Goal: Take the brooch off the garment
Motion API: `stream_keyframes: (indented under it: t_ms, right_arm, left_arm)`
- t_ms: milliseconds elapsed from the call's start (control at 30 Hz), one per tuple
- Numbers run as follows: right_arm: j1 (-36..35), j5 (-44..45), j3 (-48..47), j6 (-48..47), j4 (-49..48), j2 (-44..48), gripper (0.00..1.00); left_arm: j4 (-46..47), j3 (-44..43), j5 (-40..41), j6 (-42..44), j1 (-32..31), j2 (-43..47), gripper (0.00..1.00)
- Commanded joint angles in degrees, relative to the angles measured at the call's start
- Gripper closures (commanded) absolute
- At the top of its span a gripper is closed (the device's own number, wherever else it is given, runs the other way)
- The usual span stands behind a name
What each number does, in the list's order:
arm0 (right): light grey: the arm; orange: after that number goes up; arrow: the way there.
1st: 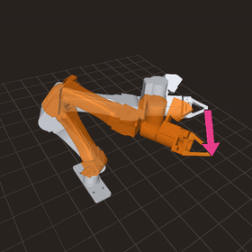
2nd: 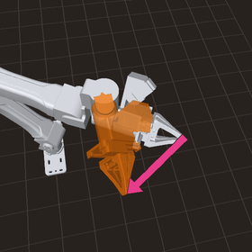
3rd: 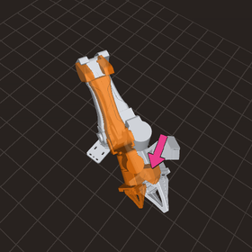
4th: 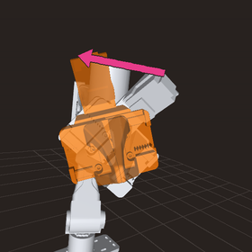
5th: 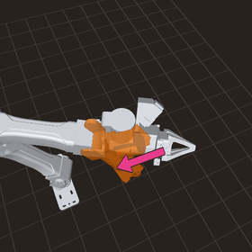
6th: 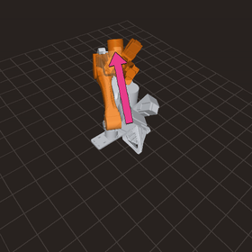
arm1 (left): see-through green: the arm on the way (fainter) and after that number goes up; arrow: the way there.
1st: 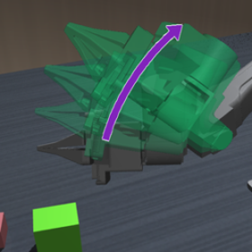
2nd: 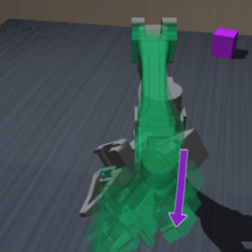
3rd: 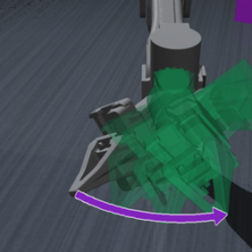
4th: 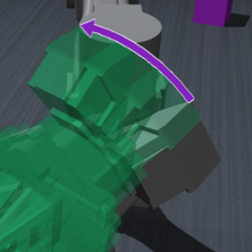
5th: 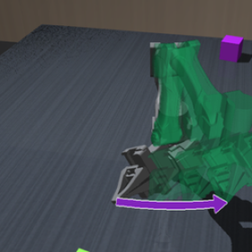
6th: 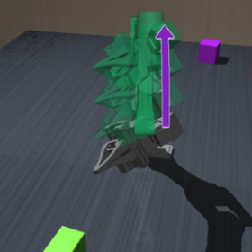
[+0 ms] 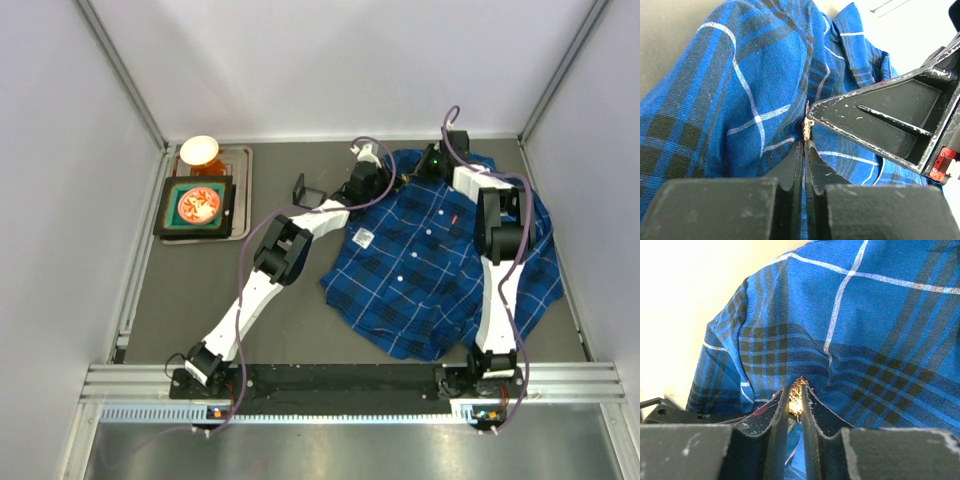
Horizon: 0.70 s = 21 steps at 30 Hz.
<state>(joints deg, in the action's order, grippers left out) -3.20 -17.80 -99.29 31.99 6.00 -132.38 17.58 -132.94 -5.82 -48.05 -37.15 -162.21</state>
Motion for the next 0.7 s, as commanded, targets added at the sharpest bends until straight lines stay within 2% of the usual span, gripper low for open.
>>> stream_keyframes:
  t_ms: [0, 133, 433, 667]
  right_arm:
    - [0.39, 1.27, 0.23, -1.23, -1.96, 4.41, 0.8]
    - [1.53, -0.99, -0.91, 0.79, -2.22, 4.32, 0.73]
    - [2.5, -3.9, 5.15, 4.92, -5.37, 6.87, 0.81]
    - [2.41, -6.63, 4.63, 6.16, -7.58, 4.06, 0.87]
  left_arm:
    - [0.43, 0.32, -1.56, 1.03, -0.3, 4.53, 1.0]
    - [0.52, 0.41, -2.0, 2.17, -0.3, 4.45, 1.0]
    - [0.35, -0.47, -2.44, 2.35, -0.3, 3.66, 1.0]
    - [-0.01, -0.91, -2.44, 2.61, -0.29, 3.66, 1.0]
